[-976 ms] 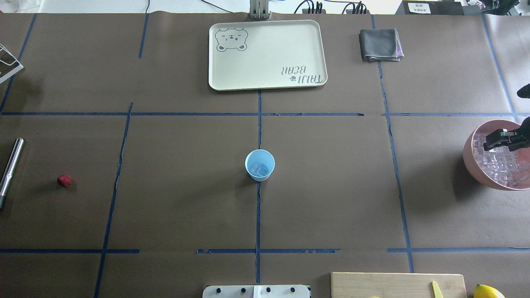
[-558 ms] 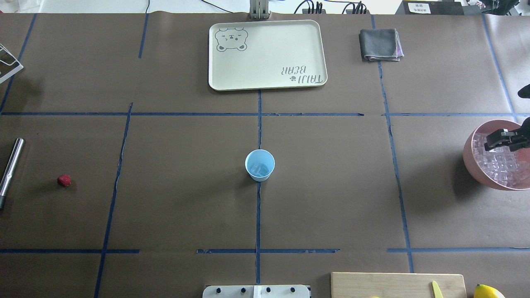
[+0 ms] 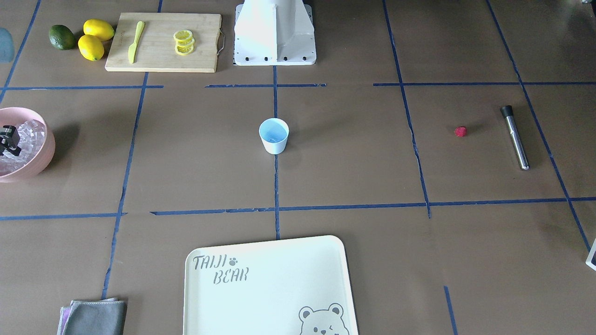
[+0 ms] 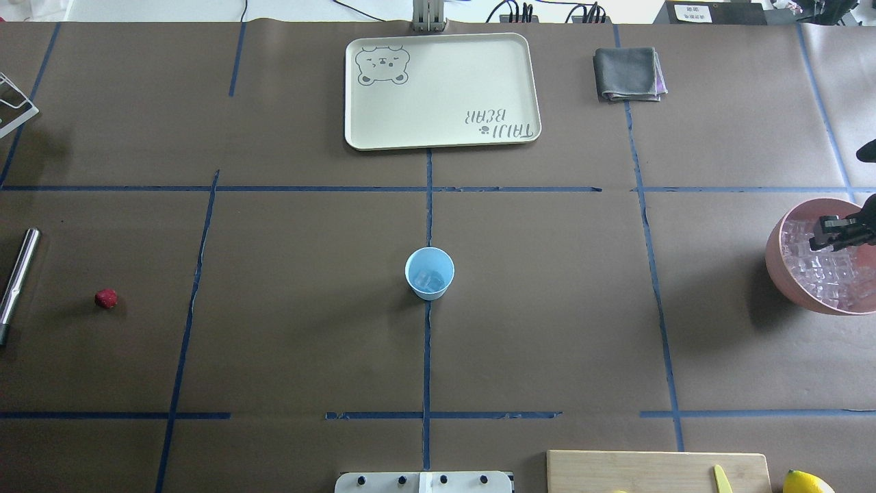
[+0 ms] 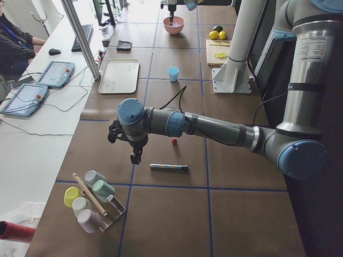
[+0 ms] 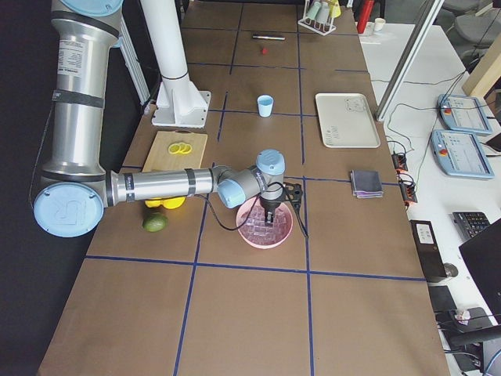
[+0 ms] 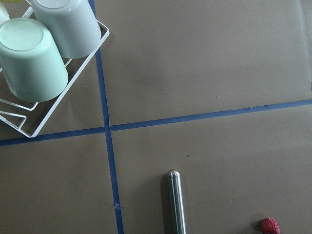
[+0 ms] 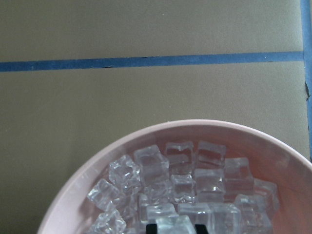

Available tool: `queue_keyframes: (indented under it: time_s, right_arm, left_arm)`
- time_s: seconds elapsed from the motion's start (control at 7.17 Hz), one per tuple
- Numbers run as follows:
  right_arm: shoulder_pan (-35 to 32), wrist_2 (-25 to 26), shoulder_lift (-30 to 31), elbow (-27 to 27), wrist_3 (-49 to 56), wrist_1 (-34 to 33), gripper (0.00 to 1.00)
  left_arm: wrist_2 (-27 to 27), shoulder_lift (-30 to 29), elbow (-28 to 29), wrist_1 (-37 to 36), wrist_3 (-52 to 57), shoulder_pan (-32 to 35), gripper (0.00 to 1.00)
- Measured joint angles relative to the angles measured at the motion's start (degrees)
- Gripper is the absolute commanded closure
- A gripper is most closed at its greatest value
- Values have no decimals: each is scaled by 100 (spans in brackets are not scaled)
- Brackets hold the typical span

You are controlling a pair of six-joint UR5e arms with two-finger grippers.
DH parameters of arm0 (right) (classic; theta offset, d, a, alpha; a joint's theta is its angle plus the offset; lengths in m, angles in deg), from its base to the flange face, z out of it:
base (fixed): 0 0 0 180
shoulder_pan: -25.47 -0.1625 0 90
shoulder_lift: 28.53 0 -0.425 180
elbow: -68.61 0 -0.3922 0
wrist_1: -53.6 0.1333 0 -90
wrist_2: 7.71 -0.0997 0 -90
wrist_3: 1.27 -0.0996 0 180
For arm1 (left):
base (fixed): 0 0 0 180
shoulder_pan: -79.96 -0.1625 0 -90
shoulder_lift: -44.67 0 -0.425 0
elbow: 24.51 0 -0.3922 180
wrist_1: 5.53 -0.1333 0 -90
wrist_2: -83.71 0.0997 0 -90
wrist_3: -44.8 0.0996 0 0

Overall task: Mash ice and strawberries in cup
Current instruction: 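Carry the ice cube over the cup and lower it in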

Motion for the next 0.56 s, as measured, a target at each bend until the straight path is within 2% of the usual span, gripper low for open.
queue_keyframes:
  time_s: [0.28,0.42,0.56]
  right_arm:
    - [-40,-36,64,204,6,-65,100]
    - [-138,-103,158,564,22,-313,100]
    - [-259,-206,240,1113,42,-839,100]
  left_arm:
    - [-8,-4,-4,0,0,0,0]
    - [-12,0,-7,0,0,0,0]
    - [-14,7,-7,0,0,0,0]
